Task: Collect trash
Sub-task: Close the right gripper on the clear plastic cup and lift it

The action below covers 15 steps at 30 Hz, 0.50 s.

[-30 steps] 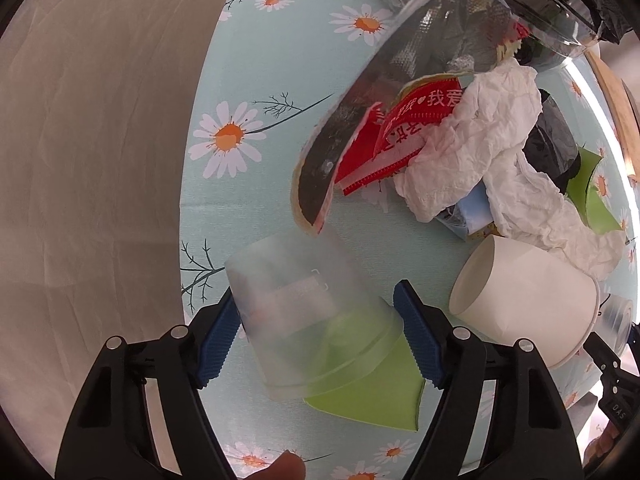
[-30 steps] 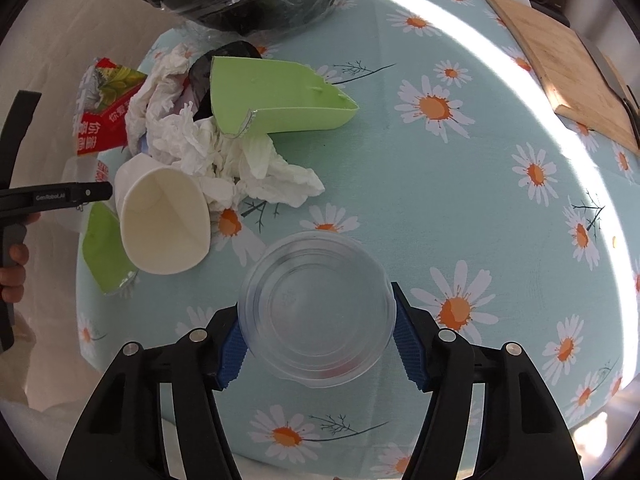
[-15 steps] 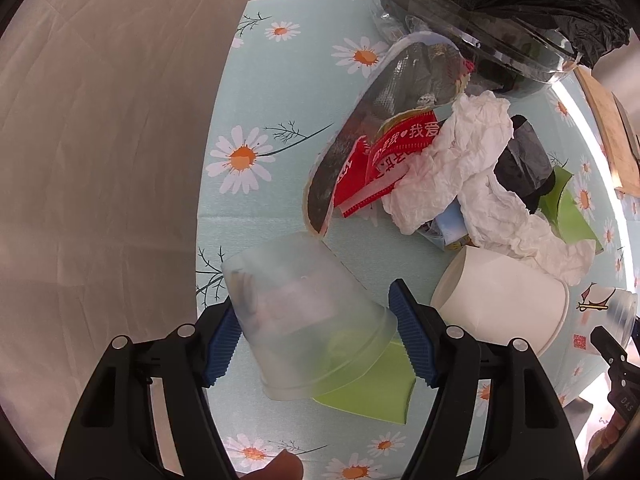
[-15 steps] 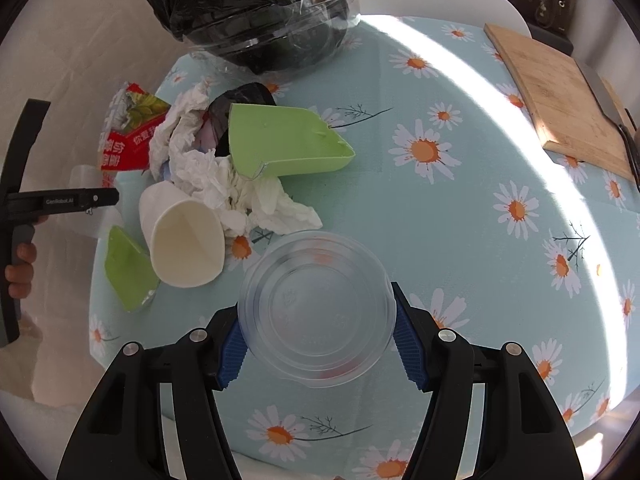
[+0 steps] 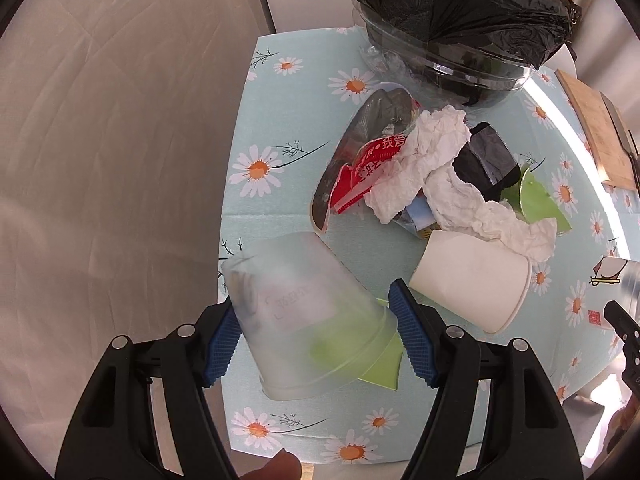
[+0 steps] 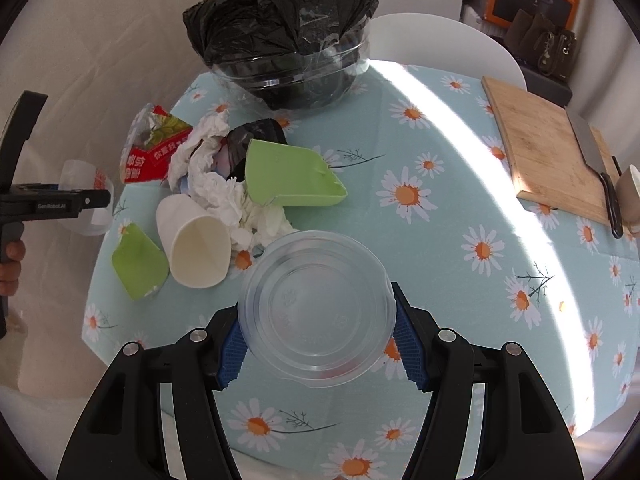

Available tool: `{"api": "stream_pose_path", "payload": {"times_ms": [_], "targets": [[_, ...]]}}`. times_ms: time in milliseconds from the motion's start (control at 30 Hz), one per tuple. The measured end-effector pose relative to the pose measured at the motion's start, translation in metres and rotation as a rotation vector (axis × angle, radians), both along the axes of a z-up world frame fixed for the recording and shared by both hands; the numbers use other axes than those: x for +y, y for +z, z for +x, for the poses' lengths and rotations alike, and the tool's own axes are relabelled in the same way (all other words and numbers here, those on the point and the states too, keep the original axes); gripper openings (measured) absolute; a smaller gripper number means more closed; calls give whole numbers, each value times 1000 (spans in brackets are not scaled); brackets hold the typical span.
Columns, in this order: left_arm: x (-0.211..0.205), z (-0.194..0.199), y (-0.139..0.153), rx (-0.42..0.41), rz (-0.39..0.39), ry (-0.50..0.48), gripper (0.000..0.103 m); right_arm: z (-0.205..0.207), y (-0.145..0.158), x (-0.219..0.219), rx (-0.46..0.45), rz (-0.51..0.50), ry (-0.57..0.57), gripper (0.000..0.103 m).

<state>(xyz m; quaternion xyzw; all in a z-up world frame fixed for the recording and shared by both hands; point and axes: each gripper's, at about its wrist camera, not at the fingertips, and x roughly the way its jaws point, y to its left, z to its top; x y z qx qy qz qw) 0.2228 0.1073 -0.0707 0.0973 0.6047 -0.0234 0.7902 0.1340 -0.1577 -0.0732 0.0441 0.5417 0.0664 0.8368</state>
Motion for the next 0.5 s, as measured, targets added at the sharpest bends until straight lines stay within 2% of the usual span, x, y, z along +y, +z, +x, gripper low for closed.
{"api": "stream_pose_path", "payload": {"times_ms": [500], "targets": [[-21,-58,35,-116,-4,78,70,-35,24,-25,-130,-31,110,59]]}}
